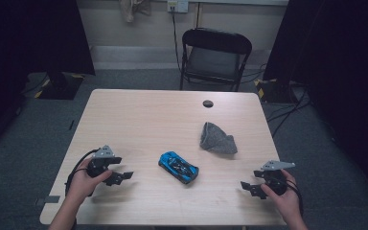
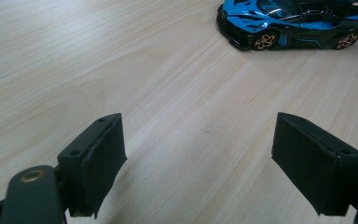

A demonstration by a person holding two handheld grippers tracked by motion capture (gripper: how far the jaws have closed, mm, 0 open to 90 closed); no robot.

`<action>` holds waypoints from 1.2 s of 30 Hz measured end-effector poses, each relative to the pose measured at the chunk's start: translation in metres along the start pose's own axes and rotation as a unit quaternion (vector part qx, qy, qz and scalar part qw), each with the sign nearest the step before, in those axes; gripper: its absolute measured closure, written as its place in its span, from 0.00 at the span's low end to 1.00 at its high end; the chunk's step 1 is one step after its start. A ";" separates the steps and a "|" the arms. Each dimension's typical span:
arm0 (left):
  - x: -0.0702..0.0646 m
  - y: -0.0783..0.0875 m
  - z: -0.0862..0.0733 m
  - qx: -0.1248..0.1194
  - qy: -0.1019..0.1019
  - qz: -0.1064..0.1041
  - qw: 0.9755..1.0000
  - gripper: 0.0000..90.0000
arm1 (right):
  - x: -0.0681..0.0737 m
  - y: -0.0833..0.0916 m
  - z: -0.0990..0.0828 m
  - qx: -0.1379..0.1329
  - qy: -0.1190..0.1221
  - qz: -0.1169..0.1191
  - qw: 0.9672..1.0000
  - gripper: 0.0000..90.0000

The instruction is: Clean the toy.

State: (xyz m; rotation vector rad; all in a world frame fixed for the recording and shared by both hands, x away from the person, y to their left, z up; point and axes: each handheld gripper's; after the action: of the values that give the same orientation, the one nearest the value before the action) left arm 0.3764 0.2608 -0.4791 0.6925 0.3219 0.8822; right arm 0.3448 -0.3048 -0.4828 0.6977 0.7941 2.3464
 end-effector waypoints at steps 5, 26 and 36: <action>0.003 0.000 -0.002 0.001 0.004 0.001 1.000 0.19 | -0.001 0.002 -0.002 -0.002 0.000 -0.001 1.000 0.24; 0.015 0.004 -0.012 0.004 -0.001 0.011 1.000 0.19 | -0.001 0.008 -0.015 0.001 0.003 -0.003 1.000 0.24; 0.023 0.010 -0.019 0.001 -0.003 0.012 1.000 0.19 | -0.002 0.009 -0.019 -0.002 0.004 -0.006 1.000 0.24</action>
State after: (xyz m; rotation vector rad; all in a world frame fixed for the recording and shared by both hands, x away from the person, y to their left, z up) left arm 0.3746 0.2909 -0.4860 0.7026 0.3106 0.9017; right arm 0.3320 -0.3191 -0.4904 0.6820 0.7949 2.3407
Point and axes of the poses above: each handheld gripper's, and its own axes: y roughly backward along the jaws, z roughly out of its top, x roughly to its left, and after that the axes turned 14 degrees about z, right-handed
